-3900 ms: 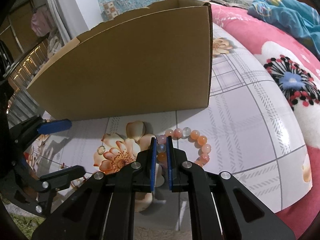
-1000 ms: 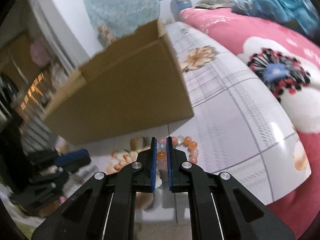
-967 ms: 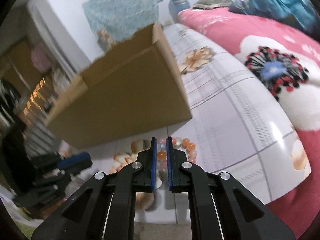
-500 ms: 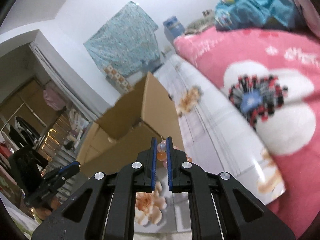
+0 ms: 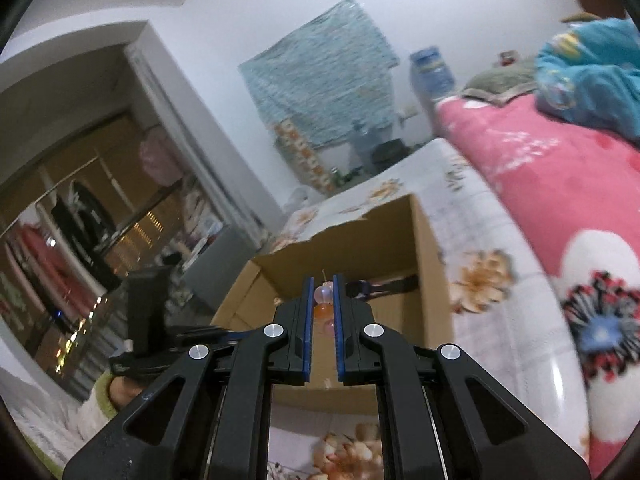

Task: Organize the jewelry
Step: 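Carry the gold ring in the left tool and bracelet in the right tool over the box, then open the left tool and the right tool to drop ring and bracelet into the box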

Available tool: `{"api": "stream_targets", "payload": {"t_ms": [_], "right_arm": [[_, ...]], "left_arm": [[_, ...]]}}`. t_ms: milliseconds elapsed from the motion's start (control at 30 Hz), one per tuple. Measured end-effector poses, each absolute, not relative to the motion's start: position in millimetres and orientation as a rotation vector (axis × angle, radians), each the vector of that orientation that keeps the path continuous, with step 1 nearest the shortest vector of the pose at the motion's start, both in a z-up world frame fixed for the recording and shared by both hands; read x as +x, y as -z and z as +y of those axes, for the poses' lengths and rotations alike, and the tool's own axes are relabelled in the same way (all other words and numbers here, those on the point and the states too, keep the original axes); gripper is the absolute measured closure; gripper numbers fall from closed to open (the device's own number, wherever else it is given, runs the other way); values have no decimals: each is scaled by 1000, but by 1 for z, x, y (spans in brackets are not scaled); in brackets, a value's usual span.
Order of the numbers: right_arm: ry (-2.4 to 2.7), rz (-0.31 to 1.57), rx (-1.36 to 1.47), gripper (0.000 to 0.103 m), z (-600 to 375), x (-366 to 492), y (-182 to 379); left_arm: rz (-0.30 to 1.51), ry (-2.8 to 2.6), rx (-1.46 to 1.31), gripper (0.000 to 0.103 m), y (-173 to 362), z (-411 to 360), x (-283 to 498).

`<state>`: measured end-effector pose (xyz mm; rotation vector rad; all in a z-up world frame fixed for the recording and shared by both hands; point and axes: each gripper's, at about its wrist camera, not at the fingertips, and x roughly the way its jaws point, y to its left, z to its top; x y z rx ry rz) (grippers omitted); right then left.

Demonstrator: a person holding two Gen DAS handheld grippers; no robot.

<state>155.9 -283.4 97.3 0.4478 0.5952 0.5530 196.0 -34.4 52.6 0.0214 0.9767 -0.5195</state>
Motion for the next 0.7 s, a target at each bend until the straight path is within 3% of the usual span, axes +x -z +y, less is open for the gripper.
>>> {"api": "stream_targets", "payload": {"t_ms": [133,333,500,700], "right_arm": [[-598,637,421,96,-266,171,-92],[-612,708,410,96,-255,185,-83],[-609,769,389,96,-248,187,-79],[-604,872,330,96,-228,191,-69]], "left_arm": [[1050,486,11,92,-39,-34,215],[1062,474,-40,74,-39,-28,222],[1015,463,-114,68,-50,-12,219],[898,416,-200,53,-74,20,199]]}}
